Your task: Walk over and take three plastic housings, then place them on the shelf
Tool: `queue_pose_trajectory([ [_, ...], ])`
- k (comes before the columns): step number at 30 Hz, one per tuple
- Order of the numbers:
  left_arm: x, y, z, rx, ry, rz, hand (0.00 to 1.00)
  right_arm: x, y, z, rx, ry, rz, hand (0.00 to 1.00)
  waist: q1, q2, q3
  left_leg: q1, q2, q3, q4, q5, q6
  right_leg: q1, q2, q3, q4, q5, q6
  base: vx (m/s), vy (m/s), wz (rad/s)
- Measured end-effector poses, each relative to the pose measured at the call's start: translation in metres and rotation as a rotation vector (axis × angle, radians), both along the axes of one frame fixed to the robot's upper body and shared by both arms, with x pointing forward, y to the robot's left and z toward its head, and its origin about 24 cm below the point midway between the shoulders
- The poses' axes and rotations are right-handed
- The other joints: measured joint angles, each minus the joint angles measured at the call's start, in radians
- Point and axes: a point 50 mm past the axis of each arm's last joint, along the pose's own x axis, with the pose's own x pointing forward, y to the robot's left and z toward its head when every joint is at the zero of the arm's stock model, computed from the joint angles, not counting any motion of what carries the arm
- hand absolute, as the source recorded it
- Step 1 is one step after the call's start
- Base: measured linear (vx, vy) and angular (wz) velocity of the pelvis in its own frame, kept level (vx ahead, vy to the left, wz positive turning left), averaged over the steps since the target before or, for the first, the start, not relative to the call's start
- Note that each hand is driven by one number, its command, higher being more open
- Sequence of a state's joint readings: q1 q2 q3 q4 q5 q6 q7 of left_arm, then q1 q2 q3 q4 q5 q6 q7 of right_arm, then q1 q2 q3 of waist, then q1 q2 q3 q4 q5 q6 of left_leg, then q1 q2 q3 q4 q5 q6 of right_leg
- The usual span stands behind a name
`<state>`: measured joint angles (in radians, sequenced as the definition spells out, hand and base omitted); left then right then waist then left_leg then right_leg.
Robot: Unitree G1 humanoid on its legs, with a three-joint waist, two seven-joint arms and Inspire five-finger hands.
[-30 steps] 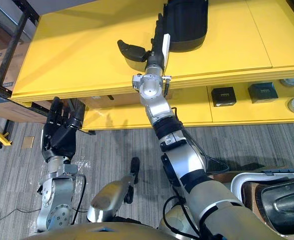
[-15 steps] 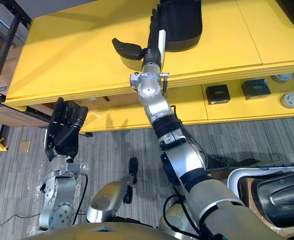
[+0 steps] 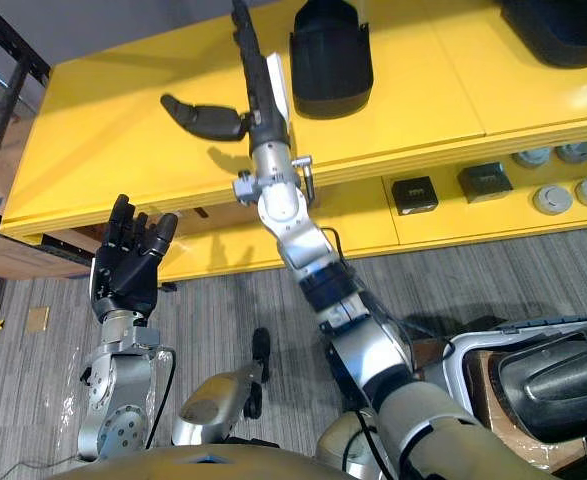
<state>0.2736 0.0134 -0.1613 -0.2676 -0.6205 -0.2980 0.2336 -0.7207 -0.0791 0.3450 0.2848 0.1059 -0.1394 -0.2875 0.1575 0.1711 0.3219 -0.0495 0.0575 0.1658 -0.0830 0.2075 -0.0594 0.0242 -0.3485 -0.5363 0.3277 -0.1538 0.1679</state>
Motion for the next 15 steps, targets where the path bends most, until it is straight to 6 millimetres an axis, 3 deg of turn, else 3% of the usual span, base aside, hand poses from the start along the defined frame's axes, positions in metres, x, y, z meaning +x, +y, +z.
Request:
queue_pose_trajectory([
  [3,-0.004,0.005,-0.002,0.013,0.02,-0.001,1.0,-0.009,-0.005,-0.021,0.002,0.118,0.044,1.0,-0.018,-0.027,-0.033,0.016,0.007,0.023,0.0,-0.007,-0.001,0.006,0.01,0.022,-0.02,0.013,-0.002,0.01,-0.032,-0.23],
  [10,-0.007,0.003,-0.008,0.039,0.066,-0.036,1.0,-0.014,-0.005,-0.051,-0.048,0.278,0.076,1.0,-0.051,-0.055,-0.057,0.031,0.025,0.072,0.0,-0.015,-0.004,-0.005,0.037,0.069,-0.054,0.043,-0.013,-0.06,-0.008,-0.23],
  [15,-0.006,0.001,-0.007,0.071,0.077,-0.031,1.0,-0.018,-0.009,-0.052,-0.058,0.268,0.069,1.0,-0.054,-0.057,-0.058,0.024,0.025,0.074,0.0,-0.021,-0.01,-0.011,0.039,0.074,-0.062,0.053,-0.011,-0.04,-0.008,-0.03],
])
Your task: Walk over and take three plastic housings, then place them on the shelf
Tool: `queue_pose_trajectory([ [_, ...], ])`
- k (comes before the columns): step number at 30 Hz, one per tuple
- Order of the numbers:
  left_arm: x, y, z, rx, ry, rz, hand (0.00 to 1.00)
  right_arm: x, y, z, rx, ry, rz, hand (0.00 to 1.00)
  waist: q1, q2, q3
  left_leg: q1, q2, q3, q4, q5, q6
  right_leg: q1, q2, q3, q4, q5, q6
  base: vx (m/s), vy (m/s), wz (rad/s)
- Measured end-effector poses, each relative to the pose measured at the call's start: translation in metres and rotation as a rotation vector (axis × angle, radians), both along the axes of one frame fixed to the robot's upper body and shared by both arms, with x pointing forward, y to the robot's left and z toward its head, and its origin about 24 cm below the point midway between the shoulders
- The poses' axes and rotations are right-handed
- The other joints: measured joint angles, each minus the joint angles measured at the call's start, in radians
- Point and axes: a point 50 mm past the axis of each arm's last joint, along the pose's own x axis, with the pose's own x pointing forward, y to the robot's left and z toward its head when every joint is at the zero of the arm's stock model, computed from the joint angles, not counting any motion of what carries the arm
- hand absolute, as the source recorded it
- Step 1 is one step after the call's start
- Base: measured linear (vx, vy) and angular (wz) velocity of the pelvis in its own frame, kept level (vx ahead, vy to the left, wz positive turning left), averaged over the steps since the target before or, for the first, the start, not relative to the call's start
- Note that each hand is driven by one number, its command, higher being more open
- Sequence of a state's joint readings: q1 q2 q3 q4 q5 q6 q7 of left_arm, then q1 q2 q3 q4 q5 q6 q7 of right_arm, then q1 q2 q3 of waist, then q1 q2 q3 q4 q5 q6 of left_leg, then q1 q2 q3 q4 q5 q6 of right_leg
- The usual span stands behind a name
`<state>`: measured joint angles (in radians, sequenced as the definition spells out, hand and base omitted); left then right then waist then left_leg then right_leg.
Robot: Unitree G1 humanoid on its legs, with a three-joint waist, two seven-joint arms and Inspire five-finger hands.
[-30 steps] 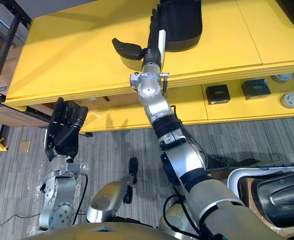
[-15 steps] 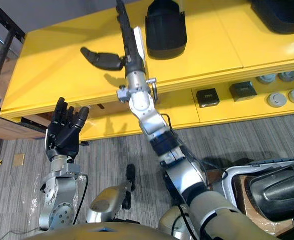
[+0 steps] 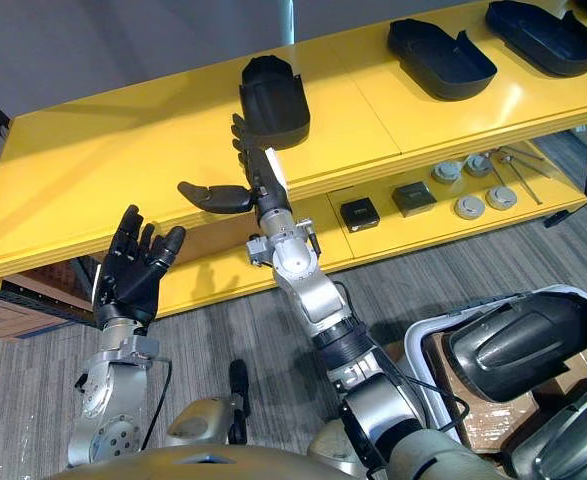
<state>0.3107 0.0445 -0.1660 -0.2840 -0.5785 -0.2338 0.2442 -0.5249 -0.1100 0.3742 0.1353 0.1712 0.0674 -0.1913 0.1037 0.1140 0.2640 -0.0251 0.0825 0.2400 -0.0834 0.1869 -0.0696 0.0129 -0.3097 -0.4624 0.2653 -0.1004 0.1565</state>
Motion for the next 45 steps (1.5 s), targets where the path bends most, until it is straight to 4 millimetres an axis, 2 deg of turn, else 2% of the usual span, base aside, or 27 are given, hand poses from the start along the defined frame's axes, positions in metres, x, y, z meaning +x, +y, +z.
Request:
queue_pose_trajectory([
  [5,0.001,0.001,0.001,0.002,0.003,0.009,1.0,0.003,-0.01,0.005,0.017,-0.016,-0.066,1.0,0.0,0.0,0.0,-0.028,-0.002,-0.003,0.0,0.01,0.014,-0.019,-0.001,0.0,-0.004,0.008,0.001,0.0,-0.005,0.02],
  [10,0.002,0.0,0.002,0.001,-0.004,0.006,1.0,0.009,-0.029,0.013,0.007,-0.066,-0.215,1.0,0.0,0.001,0.001,-0.041,-0.005,-0.009,0.0,0.015,0.018,-0.028,-0.004,0.0,-0.001,0.012,0.002,0.02,-0.017,0.02],
  [14,0.005,-0.001,0.005,-0.001,-0.016,0.005,1.0,0.02,-0.046,0.028,0.009,-0.12,-0.338,1.0,-0.003,0.005,0.008,-0.043,-0.007,-0.013,0.0,0.015,0.018,-0.033,-0.008,-0.001,0.01,0.007,-0.001,-0.02,-0.006,0.0],
  [19,0.007,-0.002,0.007,-0.007,-0.027,0.006,1.0,0.027,-0.061,0.045,0.002,-0.183,-0.399,1.0,-0.016,0.017,0.026,-0.062,-0.019,-0.017,0.0,0.023,0.023,-0.065,-0.026,-0.001,0.038,0.0,-0.002,-0.04,0.005,0.03],
  [22,0.007,-0.002,0.007,-0.009,-0.03,0.007,1.0,0.032,-0.066,0.04,-0.021,-0.156,-0.416,1.0,-0.023,0.02,0.029,-0.063,-0.023,-0.02,0.0,0.026,0.025,-0.065,-0.034,-0.003,0.048,-0.001,0.0,-0.01,-0.021,0.05],
  [24,0.009,-0.003,0.012,-0.014,-0.052,0.005,1.0,0.033,-0.07,0.039,-0.036,-0.154,-0.425,1.0,-0.024,0.026,0.052,-0.063,-0.027,-0.022,0.0,0.028,0.028,-0.066,-0.038,-0.003,0.05,0.0,0.001,-0.04,-0.004,0.03],
  [29,0.009,-0.003,0.017,-0.016,-0.076,0.005,1.0,0.041,-0.071,0.039,-0.062,-0.135,-0.422,1.0,-0.024,0.029,0.078,-0.063,-0.028,-0.025,0.0,0.028,0.029,-0.066,-0.041,-0.004,0.054,-0.001,0.001,-0.03,-0.013,0.01],
  [36,0.008,-0.003,0.017,-0.015,-0.077,0.001,1.0,0.041,-0.069,0.039,-0.064,-0.14,-0.409,1.0,-0.024,0.026,0.084,-0.066,-0.038,-0.028,0.0,0.029,0.03,-0.071,-0.053,-0.005,0.065,-0.005,0.006,0.0,-0.006,0.01],
  [45,0.008,-0.001,0.017,-0.014,-0.077,0.008,1.0,0.031,-0.055,0.052,-0.028,-0.199,-0.347,1.0,-0.028,0.014,0.115,-0.069,-0.037,-0.02,0.0,0.028,0.029,-0.081,-0.053,0.002,0.066,-0.005,0.006,0.0,-0.023,-0.01],
])
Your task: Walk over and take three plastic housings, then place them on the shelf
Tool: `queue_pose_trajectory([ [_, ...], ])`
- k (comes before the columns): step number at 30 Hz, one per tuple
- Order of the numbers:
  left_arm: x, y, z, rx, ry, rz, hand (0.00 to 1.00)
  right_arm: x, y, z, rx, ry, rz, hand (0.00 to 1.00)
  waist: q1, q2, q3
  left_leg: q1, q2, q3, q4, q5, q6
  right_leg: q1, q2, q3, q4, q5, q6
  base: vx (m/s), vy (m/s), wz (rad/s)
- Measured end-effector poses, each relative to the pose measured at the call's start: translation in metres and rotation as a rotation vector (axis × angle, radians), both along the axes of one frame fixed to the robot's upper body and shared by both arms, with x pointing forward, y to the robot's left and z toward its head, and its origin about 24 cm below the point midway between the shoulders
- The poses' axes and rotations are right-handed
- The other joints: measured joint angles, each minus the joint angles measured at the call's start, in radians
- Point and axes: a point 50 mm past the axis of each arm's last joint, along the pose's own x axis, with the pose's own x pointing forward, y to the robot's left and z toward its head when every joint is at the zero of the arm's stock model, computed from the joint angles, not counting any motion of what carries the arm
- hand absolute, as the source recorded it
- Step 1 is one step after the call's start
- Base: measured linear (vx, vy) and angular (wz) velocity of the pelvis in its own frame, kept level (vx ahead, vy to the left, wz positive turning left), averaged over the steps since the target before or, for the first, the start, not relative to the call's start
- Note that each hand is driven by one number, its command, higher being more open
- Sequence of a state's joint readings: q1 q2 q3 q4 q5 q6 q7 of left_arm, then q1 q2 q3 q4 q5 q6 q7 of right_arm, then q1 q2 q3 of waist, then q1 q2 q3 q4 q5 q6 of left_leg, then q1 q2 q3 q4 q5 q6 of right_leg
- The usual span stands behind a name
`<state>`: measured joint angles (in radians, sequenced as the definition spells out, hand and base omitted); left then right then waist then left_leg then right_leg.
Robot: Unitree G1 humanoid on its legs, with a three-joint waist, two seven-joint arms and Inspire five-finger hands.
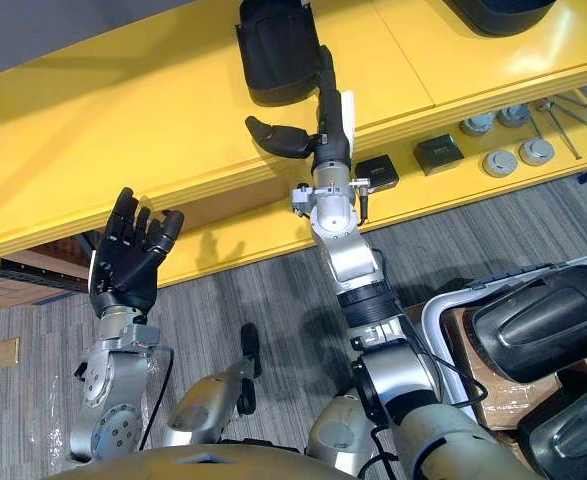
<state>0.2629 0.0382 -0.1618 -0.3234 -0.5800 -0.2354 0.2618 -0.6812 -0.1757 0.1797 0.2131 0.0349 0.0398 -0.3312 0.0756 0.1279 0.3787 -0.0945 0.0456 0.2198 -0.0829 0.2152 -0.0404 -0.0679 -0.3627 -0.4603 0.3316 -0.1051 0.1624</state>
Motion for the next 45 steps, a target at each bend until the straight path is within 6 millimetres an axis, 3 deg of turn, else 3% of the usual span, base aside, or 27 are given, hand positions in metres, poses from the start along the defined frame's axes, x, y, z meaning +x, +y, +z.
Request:
queue_pose_trajectory([
  [9,0.0,0.002,-0.001,-0.006,0.018,0.027,1.0,-0.002,0.012,-0.003,-0.006,0.014,0.035,1.0,0.002,-0.006,0.006,0.0,-0.001,-0.001,0.0,-0.001,0.0,0.001,-0.001,-0.001,0.001,0.0,0.0,0.0,-0.012,0.0],
  [16,0.0,0.002,-0.001,-0.006,0.017,0.026,1.0,0.0,0.009,-0.006,-0.022,0.021,0.0,1.0,0.003,-0.002,0.021,-0.002,-0.002,-0.009,0.0,0.0,0.001,-0.001,-0.005,-0.007,0.017,-0.007,-0.004,0.0,0.0,0.01],
  [22,0.0,0.001,-0.001,-0.007,0.016,0.025,1.0,0.008,0.003,0.003,-0.019,0.001,-0.062,1.0,0.004,0.004,0.025,-0.003,-0.002,-0.015,0.0,0.001,0.001,0.0,-0.006,-0.012,0.019,-0.011,-0.005,0.0,-0.006,0.01],
  [25,0.0,0.001,-0.001,-0.007,0.017,0.025,1.0,0.005,0.001,0.011,-0.04,-0.073,-0.113,1.0,0.003,0.011,0.032,-0.003,-0.003,-0.014,0.0,0.003,0.003,0.0,-0.006,-0.012,0.019,-0.011,-0.005,0.0,0.0,0.0],
  [28,0.0,0.001,-0.001,-0.008,0.015,0.023,1.0,-0.008,0.007,0.033,-0.014,-0.205,-0.057,1.0,0.001,0.011,0.032,-0.005,-0.003,-0.014,0.0,0.002,0.002,-0.001,-0.005,-0.013,0.018,-0.011,-0.004,0.0,0.0,0.0],
  [31,0.0,0.001,-0.001,-0.008,0.015,0.024,1.0,-0.043,0.029,0.069,-0.028,-0.443,0.159,1.0,0.0,0.011,0.032,-0.004,-0.003,-0.013,0.0,0.001,0.0,0.0,-0.005,-0.013,0.018,-0.013,-0.003,0.0,0.0,0.0],
  [32,0.0,0.001,-0.001,-0.008,0.015,0.024,1.0,-0.051,0.038,0.072,-0.04,-0.472,0.237,1.0,0.0,0.011,0.032,-0.004,-0.002,-0.013,0.0,0.001,0.0,0.0,-0.005,-0.013,0.019,-0.014,-0.003,0.0,0.0,0.0],
  [35,0.0,0.001,0.0,-0.007,0.013,0.024,1.0,-0.057,0.057,0.067,-0.106,-0.46,0.367,1.0,0.002,0.011,0.032,-0.002,-0.004,-0.016,0.0,0.001,0.0,-0.001,-0.01,-0.015,0.032,-0.021,-0.003,-0.02,-0.016,0.03],
  [40,-0.001,0.002,-0.001,-0.006,0.015,0.027,1.0,-0.055,0.073,0.055,-0.128,-0.389,0.486,1.0,0.014,0.011,0.032,-0.003,-0.014,-0.035,0.0,0.001,0.0,0.001,-0.026,-0.032,0.057,-0.039,-0.003,-0.03,-0.029,0.13],
  [45,-0.001,0.002,-0.001,-0.008,0.015,0.027,1.0,-0.032,0.079,0.036,-0.136,-0.233,0.47,1.0,0.034,0.012,0.031,-0.007,-0.022,-0.058,0.0,0.003,-0.003,0.005,-0.04,-0.054,0.075,-0.052,-0.001,-0.02,-0.034,0.14],
])
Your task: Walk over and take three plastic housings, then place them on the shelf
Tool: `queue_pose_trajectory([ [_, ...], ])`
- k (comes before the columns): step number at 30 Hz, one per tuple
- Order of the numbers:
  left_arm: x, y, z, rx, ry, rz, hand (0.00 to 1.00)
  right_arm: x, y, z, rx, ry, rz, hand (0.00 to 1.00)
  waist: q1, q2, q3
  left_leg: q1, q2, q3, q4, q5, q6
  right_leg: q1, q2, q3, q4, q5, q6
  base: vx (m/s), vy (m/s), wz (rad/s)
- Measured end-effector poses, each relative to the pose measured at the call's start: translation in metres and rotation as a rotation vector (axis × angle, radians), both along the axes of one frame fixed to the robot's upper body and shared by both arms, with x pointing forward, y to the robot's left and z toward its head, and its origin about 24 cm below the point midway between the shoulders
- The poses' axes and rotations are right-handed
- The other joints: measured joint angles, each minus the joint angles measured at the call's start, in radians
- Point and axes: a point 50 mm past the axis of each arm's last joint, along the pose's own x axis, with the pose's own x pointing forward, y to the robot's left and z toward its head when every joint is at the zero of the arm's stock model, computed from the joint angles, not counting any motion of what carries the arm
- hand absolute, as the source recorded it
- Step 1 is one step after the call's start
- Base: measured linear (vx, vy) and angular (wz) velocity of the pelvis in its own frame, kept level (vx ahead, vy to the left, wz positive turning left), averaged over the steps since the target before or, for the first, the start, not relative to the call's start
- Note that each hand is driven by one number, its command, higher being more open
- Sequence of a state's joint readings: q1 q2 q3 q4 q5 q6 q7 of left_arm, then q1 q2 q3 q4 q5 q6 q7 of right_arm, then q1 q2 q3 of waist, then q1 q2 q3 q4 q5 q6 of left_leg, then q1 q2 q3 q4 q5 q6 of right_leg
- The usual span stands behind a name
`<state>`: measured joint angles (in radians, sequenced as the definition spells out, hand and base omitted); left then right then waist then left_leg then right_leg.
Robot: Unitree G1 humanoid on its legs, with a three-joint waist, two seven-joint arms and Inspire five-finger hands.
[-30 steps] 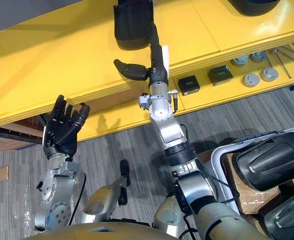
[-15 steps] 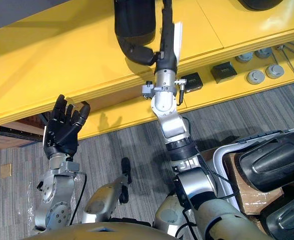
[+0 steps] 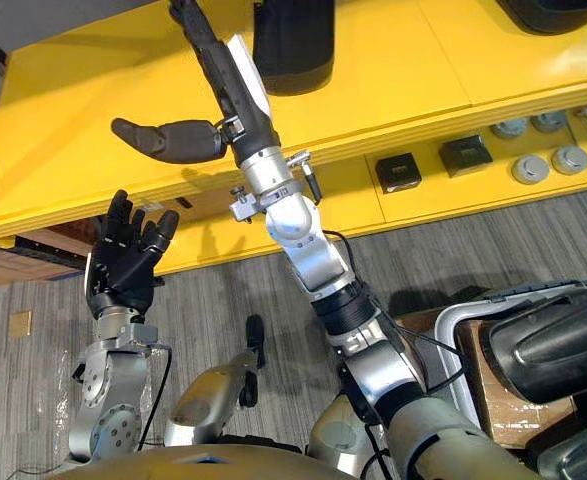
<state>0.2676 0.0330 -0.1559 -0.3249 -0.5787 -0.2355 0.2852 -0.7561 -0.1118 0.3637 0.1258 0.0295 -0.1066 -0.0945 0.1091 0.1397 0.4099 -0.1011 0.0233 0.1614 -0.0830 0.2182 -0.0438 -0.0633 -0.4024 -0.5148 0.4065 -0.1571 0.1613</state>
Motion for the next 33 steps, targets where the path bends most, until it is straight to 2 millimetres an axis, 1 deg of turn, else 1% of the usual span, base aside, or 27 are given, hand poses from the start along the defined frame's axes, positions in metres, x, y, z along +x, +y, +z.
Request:
queue_pose_trajectory([
  [4,-0.001,-0.002,-0.002,-0.017,0.006,0.003,1.0,0.013,0.001,-0.008,-0.028,0.077,-0.031,1.0,0.022,0.001,-0.001,-0.006,-0.009,-0.012,0.0,0.011,0.005,0.002,-0.011,-0.011,0.015,-0.008,0.005,0.01,-0.038,0.11],
  [6,-0.003,-0.003,-0.003,-0.029,0.02,0.012,1.0,0.021,0.002,-0.007,-0.036,0.096,-0.067,1.0,0.025,0.004,-0.002,-0.014,-0.013,-0.028,0.0,0.015,0.006,0.004,-0.016,-0.025,0.021,-0.012,0.006,0.01,-0.044,0.22],
  [8,-0.003,-0.002,-0.006,-0.028,0.038,0.02,1.0,0.031,0.002,-0.005,-0.042,0.12,-0.108,1.0,0.035,0.005,-0.002,-0.017,-0.014,-0.034,0.0,0.018,0.005,0.003,-0.019,-0.031,0.028,-0.018,0.004,0.0,-0.051,0.13],
  [10,-0.003,-0.003,-0.011,-0.025,0.062,0.018,1.0,0.041,0.0,-0.007,-0.058,0.153,-0.158,1.0,0.053,0.006,-0.001,-0.017,-0.014,-0.039,0.0,0.019,0.004,0.003,-0.021,-0.034,0.037,-0.025,0.005,-0.01,-0.053,0.1],
  [12,-0.003,-0.003,-0.017,-0.021,0.089,0.011,1.0,0.047,-0.004,-0.01,-0.053,0.178,-0.197,1.0,0.059,0.01,0.001,-0.018,-0.017,-0.052,0.0,0.021,0.003,0.005,-0.028,-0.047,0.047,-0.034,0.006,-0.02,-0.053,0.17],
  [15,-0.004,-0.004,-0.03,-0.017,0.142,0.009,1.0,0.055,-0.013,-0.016,-0.028,0.211,-0.292,1.0,0.07,0.031,0.01,-0.018,-0.017,-0.061,0.0,0.024,0.003,0.01,-0.031,-0.057,0.056,-0.041,0.003,-0.01,-0.053,0.09],
  [16,-0.006,-0.003,-0.032,-0.017,0.154,0.011,1.0,0.057,-0.015,-0.017,-0.019,0.219,-0.316,1.0,0.073,0.032,0.011,-0.019,-0.018,-0.061,0.0,0.025,0.003,0.01,-0.031,-0.057,0.06,-0.043,0.002,0.0,-0.062,0.02],
  [18,-0.009,-0.003,-0.035,-0.017,0.168,0.014,1.0,0.064,-0.029,-0.02,0.03,0.255,-0.418,1.0,0.078,0.034,0.012,-0.021,-0.016,-0.065,0.0,0.027,0.001,0.01,-0.031,-0.06,0.064,-0.046,0.002,0.0,-0.062,0.04],
  [21,-0.011,-0.002,-0.035,-0.018,0.164,0.021,1.0,0.067,-0.04,-0.012,0.087,0.227,-0.505,1.0,0.079,0.034,0.012,-0.026,-0.016,-0.068,0.0,0.028,0.001,0.009,-0.031,-0.062,0.064,-0.046,0.002,-0.01,-0.047,0.03],
  [24,-0.01,-0.002,-0.034,-0.017,0.156,0.019,1.0,0.068,-0.049,-0.009,0.116,0.219,-0.556,1.0,0.078,0.034,0.012,-0.026,-0.015,-0.065,0.0,0.028,0.001,0.001,-0.031,-0.058,0.065,-0.046,0.002,-0.02,-0.041,-0.03],
  [33,-0.009,-0.009,-0.033,-0.022,0.151,-0.012,1.0,0.069,-0.05,-0.005,0.124,0.215,-0.595,1.0,0.076,0.033,0.012,-0.025,-0.011,-0.043,0.0,0.027,0.0,-0.018,-0.026,-0.03,0.066,-0.043,0.003,-0.01,-0.047,-0.07],
])
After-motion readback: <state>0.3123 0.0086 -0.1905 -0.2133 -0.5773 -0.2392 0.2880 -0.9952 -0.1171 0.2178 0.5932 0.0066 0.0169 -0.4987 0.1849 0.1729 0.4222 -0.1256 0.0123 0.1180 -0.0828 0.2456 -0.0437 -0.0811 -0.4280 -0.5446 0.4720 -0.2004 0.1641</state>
